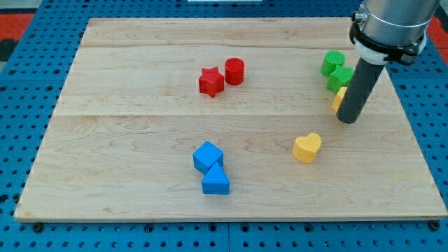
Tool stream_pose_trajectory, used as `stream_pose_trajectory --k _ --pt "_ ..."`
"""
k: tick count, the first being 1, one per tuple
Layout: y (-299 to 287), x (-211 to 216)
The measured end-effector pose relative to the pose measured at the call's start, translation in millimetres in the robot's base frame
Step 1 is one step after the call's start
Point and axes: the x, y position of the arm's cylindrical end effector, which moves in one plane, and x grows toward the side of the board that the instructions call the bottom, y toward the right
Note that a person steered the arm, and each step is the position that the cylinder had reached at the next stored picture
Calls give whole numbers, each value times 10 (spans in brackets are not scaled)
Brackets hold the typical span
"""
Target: Move the yellow heart below the hexagon
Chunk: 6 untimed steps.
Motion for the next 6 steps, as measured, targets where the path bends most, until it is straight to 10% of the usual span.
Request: stream_pose_trajectory --k 2,6 --pt "64 1268" --pt "-1199 489"
